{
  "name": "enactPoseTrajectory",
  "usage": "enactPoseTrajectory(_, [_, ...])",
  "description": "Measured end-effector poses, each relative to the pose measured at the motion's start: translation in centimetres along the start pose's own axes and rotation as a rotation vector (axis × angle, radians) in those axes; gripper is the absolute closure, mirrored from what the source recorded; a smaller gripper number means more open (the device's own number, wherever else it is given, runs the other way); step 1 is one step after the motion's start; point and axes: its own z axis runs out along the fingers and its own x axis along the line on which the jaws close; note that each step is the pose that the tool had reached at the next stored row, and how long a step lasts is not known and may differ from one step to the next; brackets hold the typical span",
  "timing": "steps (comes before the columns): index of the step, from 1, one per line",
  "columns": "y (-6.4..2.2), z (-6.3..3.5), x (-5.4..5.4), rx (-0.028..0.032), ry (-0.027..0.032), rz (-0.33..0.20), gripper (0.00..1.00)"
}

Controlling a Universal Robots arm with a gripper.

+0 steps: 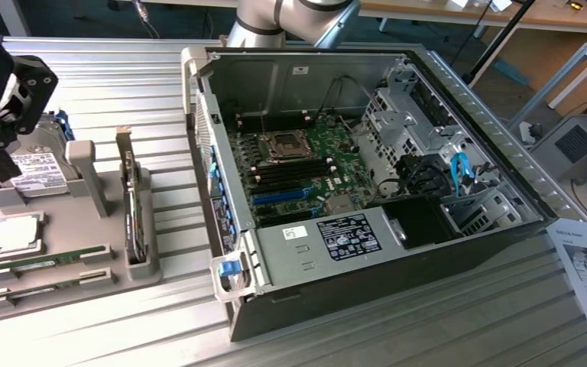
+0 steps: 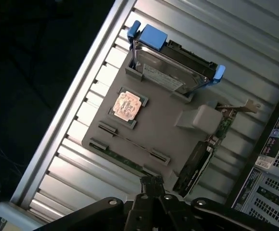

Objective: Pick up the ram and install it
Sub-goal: 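Pick up the ram and move it above insertion slot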

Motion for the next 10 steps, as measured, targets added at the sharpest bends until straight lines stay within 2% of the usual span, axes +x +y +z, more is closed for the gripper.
enactPoseTrajectory(10, [0.0, 0.12, 0.0, -0.0015, 0.0048, -0.183, 0.89])
